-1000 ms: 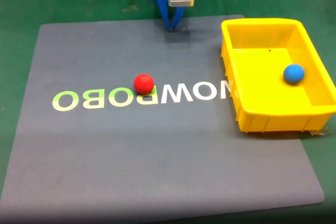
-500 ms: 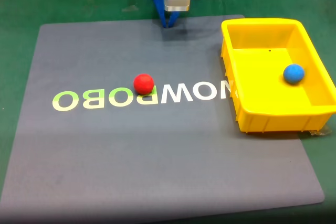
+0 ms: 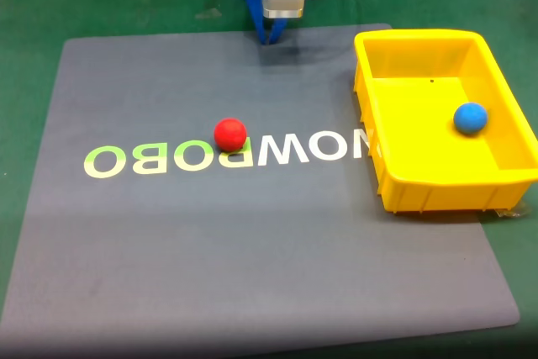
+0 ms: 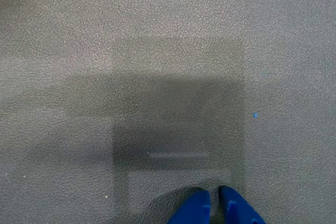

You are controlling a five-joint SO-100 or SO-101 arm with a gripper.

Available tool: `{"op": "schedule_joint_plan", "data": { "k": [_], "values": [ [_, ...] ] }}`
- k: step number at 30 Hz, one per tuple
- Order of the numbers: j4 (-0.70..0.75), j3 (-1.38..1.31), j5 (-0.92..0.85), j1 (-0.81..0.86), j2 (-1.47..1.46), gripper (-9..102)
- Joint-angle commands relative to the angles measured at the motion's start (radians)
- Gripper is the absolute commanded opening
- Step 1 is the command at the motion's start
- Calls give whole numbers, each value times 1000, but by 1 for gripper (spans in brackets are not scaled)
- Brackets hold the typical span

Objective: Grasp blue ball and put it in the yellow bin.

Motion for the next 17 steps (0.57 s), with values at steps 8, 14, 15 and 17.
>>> {"op": "schedule_joint_plan", "data": {
  "k": [8, 14, 15, 17],
  "values": [
    [8, 31, -12, 9, 5, 0],
    [8, 31, -17, 9, 5, 0],
    [8, 31, -18, 9, 3, 0],
    [8, 31, -23, 8, 2, 0]
  ]
}}
